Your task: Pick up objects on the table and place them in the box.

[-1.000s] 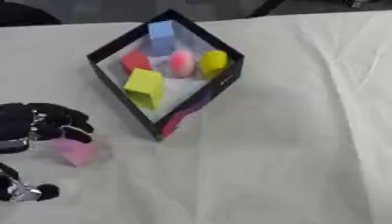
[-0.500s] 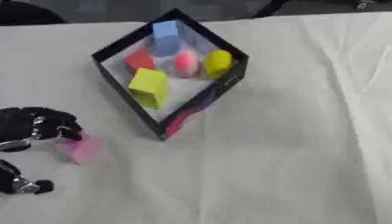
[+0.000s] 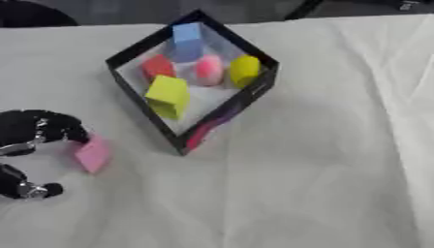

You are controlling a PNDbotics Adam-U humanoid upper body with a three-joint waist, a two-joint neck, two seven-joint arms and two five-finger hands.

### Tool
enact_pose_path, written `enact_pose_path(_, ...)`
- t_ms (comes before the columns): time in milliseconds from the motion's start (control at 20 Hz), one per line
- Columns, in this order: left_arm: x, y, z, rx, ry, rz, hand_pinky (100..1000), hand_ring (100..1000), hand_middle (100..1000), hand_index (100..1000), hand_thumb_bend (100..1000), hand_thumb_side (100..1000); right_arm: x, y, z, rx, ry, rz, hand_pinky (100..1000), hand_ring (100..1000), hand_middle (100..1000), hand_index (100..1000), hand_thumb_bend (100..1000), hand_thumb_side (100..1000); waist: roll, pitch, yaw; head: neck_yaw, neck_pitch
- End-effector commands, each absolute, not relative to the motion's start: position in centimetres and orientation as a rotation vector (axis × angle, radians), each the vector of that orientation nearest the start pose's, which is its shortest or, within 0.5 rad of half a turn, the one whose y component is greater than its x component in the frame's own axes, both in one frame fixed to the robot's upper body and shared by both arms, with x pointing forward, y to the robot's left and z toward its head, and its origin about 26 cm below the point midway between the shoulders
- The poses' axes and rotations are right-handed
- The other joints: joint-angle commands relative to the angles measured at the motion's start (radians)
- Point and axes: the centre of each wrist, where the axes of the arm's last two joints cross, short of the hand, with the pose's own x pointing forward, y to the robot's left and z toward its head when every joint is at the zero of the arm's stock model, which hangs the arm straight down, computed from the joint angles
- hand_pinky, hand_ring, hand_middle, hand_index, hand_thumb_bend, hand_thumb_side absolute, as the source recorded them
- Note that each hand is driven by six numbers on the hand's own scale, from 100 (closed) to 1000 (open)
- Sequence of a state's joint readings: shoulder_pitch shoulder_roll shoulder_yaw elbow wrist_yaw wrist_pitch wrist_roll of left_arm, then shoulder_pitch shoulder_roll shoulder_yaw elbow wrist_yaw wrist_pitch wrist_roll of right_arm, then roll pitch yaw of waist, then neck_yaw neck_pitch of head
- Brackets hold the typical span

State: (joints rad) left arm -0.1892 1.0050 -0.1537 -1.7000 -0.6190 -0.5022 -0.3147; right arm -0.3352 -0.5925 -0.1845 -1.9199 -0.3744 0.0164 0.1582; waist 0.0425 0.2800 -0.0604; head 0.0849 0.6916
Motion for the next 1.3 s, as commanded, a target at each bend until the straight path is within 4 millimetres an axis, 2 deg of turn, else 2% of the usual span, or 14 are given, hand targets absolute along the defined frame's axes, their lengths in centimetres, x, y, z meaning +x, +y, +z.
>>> enact_pose_path(50, 30.6, 38.9, 19.6, 0.786, -1.503, -1.994, 874, 907, 800, 874, 384, 265, 30.0, -34.7, 25.9, -0.079, -2.257, 0.468, 909, 601, 596, 829, 100, 523, -0.009, -0.002, 0.001, 0.002, -0.014)
enact_pose_path(200, 30.3, 37.9, 20.7, 0.782, -1.587, -1.982, 872, 904, 797, 874, 362, 250, 30.0, -34.7, 25.9, -0.08, -2.255, 0.469, 909, 601, 596, 829, 100, 523, -0.008, 0.0, 0.004, 0.001, -0.014)
enact_pose_path(400, 30.2, 37.6, 21.4, 0.781, -1.602, -1.974, 877, 909, 804, 878, 395, 259, 30.0, -34.7, 25.9, -0.079, -2.253, 0.472, 909, 601, 596, 829, 100, 523, -0.006, 0.0, 0.004, 0.003, -0.016)
enact_pose_path(600, 30.6, 38.0, 21.1, 0.791, -1.523, -1.998, 893, 928, 820, 890, 485, 282, 30.0, -34.7, 25.9, -0.079, -2.254, 0.47, 909, 602, 597, 830, 100, 523, -0.005, -0.001, 0.0, 0.008, -0.016)
enact_pose_path(850, 31.6, 38.7, 20.5, 0.811, -1.444, -2.016, 901, 937, 828, 904, 521, 297, 30.0, -34.6, 25.9, -0.074, -2.253, 0.47, 910, 602, 597, 830, 100, 523, -0.005, -0.001, -0.005, 0.016, -0.015)
enact_pose_path(1300, 33.2, 39.4, 19.4, 0.794, -1.345, -2.068, 892, 928, 816, 894, 502, 316, 30.1, -34.5, 25.9, -0.069, -2.252, 0.474, 910, 602, 597, 830, 100, 523, -0.003, 0.001, -0.012, 0.025, -0.017)
